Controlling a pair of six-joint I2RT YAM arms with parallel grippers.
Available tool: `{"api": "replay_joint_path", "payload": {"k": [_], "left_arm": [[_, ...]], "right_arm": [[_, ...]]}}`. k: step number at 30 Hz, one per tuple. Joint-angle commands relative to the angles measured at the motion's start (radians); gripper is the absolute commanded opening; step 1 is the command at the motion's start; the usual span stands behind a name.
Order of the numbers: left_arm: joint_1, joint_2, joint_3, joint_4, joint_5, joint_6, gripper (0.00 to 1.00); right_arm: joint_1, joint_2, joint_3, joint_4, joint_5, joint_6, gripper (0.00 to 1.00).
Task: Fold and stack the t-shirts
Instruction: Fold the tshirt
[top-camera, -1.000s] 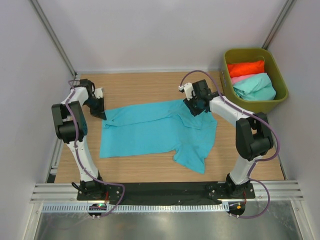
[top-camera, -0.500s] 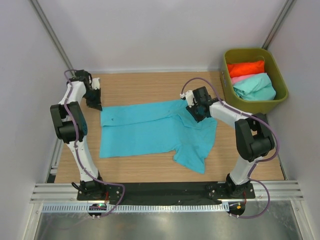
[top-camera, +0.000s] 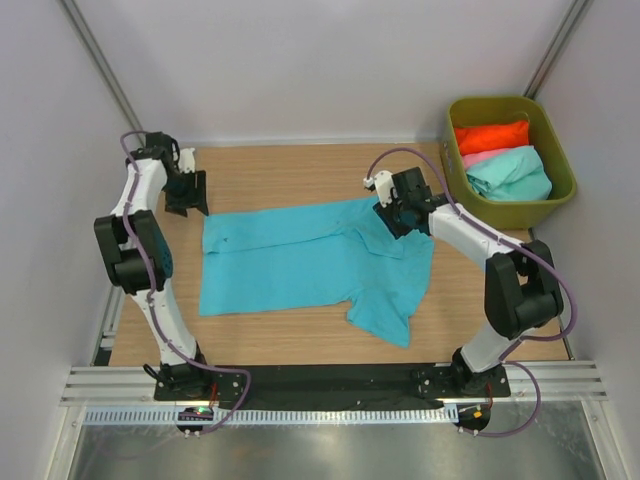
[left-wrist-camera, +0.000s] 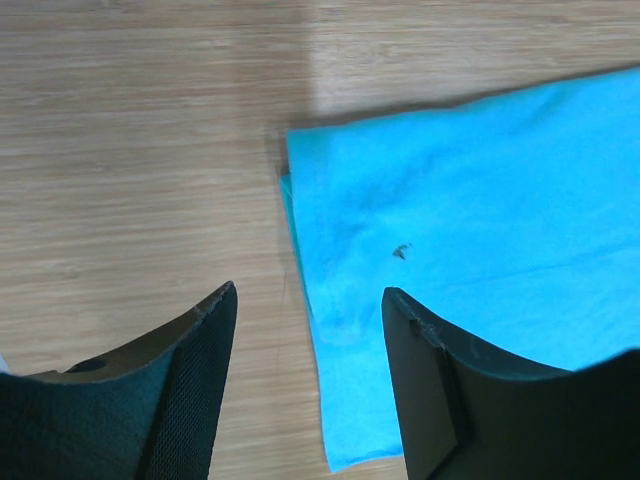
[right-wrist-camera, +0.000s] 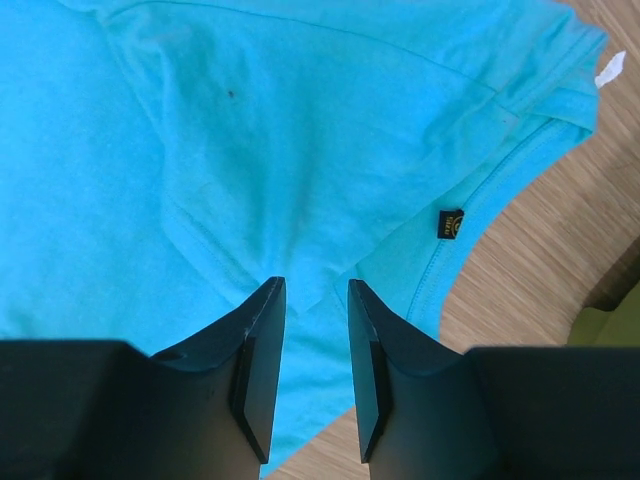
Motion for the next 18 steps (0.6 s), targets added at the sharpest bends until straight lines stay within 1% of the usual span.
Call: {"api": "replay_joint_path", "payload": {"k": [1,3,6,9,12,14,18], "left_arm": [[-0.033,-0.147,-0.036,-0.035,0.063,-0.014,0.61],[-0.051,-0.167,-0.082,-0.044,0.081,-0.011,0.59],[-0.082,-0.187,-0.153,-0.037,0.138,-0.012,0.57],[-0.1,-0.17,-0.21,-0.021,0.15,-0.008,0.55],[-0.099,-0.139,-0.24,-0.023,0.137,0.003,0.52],[-0.1,-0.126,-0.263,-0.014,0.121,0.014,0.51],[-0.099,-0.11,-0.285,0.002,0.103,0.024,0.51]], "right_arm": [[0.005,-0.06,0.029,-0.036,-0.101,0.023,0.37],[0.01,-0.059,0.021,-0.052,-0.138,0.04,0.37],[0.025,-0.052,-0.005,-0.061,-0.159,0.023,0.37],[0.042,-0.03,-0.008,-0.047,-0.138,0.002,0.38],[0.048,0.003,0.027,-0.04,-0.106,-0.018,0.39],[0.051,0.03,0.039,-0.03,-0.051,-0.034,0.39],[0.053,0.046,0.022,-0.026,-0.014,-0.069,0.39]]}}
